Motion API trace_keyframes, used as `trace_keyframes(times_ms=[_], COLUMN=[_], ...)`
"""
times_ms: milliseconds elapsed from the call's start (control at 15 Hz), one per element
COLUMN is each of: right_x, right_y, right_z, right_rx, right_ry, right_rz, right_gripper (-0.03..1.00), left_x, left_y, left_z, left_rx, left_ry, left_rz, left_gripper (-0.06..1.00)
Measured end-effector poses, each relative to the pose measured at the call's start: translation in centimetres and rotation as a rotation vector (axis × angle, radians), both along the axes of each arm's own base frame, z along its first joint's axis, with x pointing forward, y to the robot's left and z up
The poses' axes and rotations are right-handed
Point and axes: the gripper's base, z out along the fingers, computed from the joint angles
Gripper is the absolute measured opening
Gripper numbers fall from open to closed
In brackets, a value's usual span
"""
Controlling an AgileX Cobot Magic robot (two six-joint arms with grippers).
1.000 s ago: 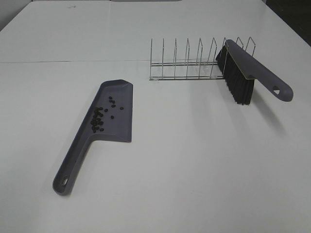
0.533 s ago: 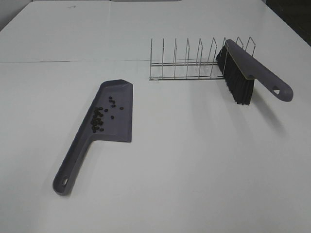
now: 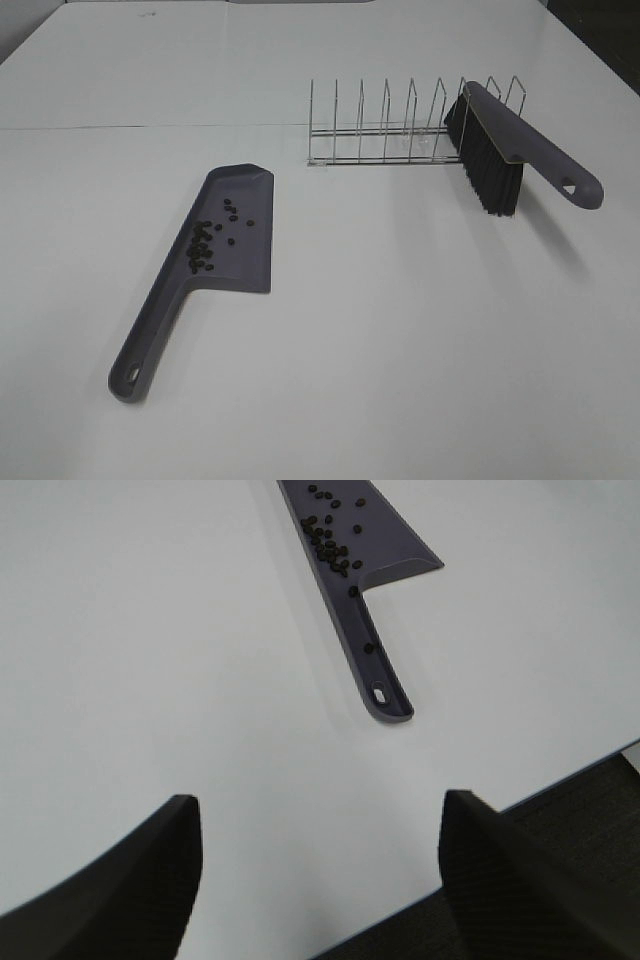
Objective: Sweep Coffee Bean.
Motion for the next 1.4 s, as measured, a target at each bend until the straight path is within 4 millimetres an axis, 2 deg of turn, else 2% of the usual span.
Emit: trace_keyframes(times_ms=[400,600,800,1000,1400], right_x=[0.0,0.0,0.1,0.1,-1.2], right_y=[0.0,0.0,-0.1,-0.1,0.0], right_z=[0.0,0.0,0.0,0.0,0.0], right_rx=[0.000,0.001,0.001,0.001,0.003], right_ry=[0.000,0.000,0.000,0.000,-0.081], right_rz=[0.000,-0.021,-0.112,-0.128,-0.127], right_gripper=[0.50,0.50,0.50,0.50,0.50], left_x=[0.0,-0.2,-1.4,-3.0,-3.4], left_y=[0.0,0.4,1.1,1.3,1.3], left_z=[0.0,0.1,0.3,0.3,0.3], left_rx=[0.000,-0.009,-0.033,-0.053,-0.054], left_ry=[-0.001,-0.022,-0.110,-0.217,-0.240], left_rz=[0.002,0.116,0.270,0.369,0.385], left_gripper=[0.63,0.63,0.63,0.63,0.63])
